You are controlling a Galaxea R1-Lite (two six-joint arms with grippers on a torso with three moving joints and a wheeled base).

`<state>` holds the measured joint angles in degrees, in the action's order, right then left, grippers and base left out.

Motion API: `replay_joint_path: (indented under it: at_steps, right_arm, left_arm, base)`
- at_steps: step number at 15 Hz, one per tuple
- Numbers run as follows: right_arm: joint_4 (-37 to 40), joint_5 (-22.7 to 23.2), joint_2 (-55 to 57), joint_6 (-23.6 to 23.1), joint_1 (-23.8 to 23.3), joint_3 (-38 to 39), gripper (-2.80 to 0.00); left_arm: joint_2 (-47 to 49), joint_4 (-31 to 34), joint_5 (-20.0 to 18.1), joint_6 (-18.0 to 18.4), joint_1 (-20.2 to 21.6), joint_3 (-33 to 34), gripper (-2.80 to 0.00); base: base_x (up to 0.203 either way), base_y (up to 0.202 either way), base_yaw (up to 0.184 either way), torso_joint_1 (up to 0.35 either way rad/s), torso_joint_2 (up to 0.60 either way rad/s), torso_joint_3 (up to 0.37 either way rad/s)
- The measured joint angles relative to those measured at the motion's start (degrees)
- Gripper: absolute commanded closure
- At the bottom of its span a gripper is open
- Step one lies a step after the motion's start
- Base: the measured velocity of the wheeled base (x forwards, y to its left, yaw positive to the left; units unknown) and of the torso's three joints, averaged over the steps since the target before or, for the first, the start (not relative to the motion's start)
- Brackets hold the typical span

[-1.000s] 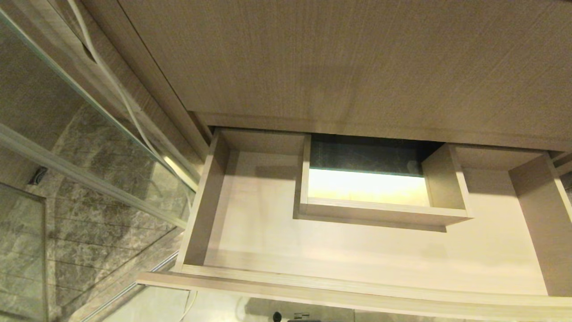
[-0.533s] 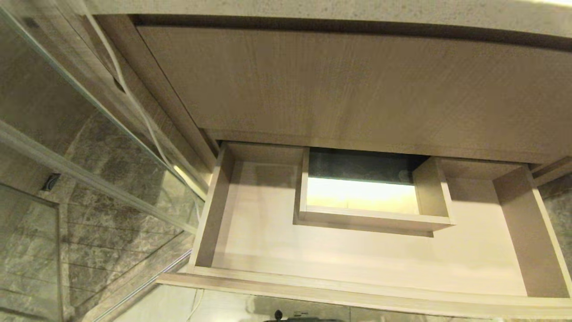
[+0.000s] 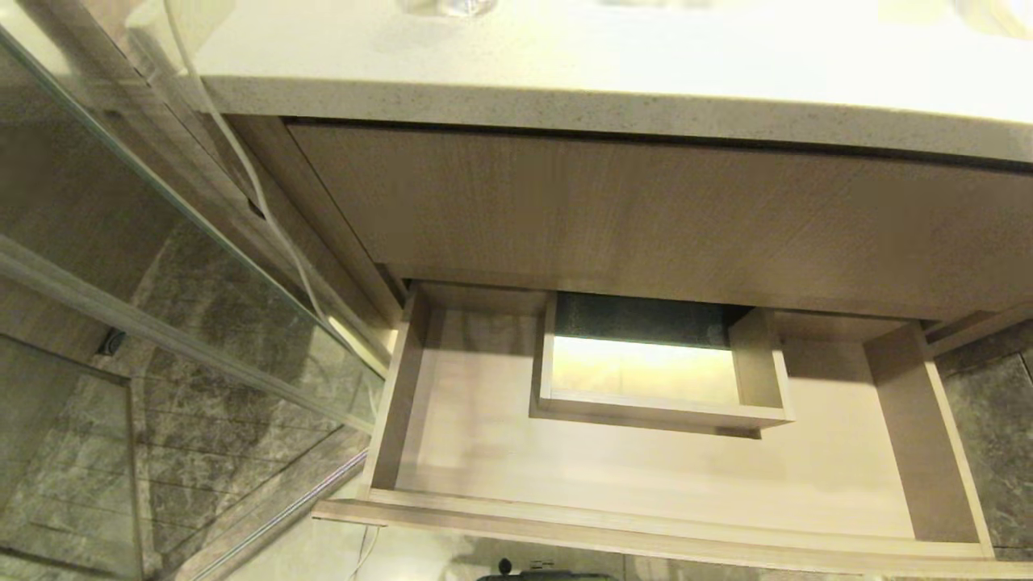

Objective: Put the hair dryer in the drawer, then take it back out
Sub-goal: Pick up the hairdryer

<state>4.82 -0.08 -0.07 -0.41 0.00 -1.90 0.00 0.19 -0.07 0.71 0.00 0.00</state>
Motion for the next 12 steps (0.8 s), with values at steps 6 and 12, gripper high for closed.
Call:
replay_joint_path:
  at_steps: [6, 12]
  right_arm:
    - [0.08, -0.03, 0.0, 0.17, 0.0, -0.02, 0.0]
    - [0.13, 0.0, 0.0, 0.2, 0.0, -0.05, 0.0]
  left_arm:
    - [0.0, 0.06, -0.02, -0.02, 0.0, 0.0, -2.8]
    - [0.0, 0.14, -0.02, -0.08, 0.0, 0.0, -2.8]
  base:
    - [0.0, 0.0, 0.0, 0.297, -0.55, -0.258]
    - [0.0, 0.0, 0.0, 0.306, -0.58, -0.276]
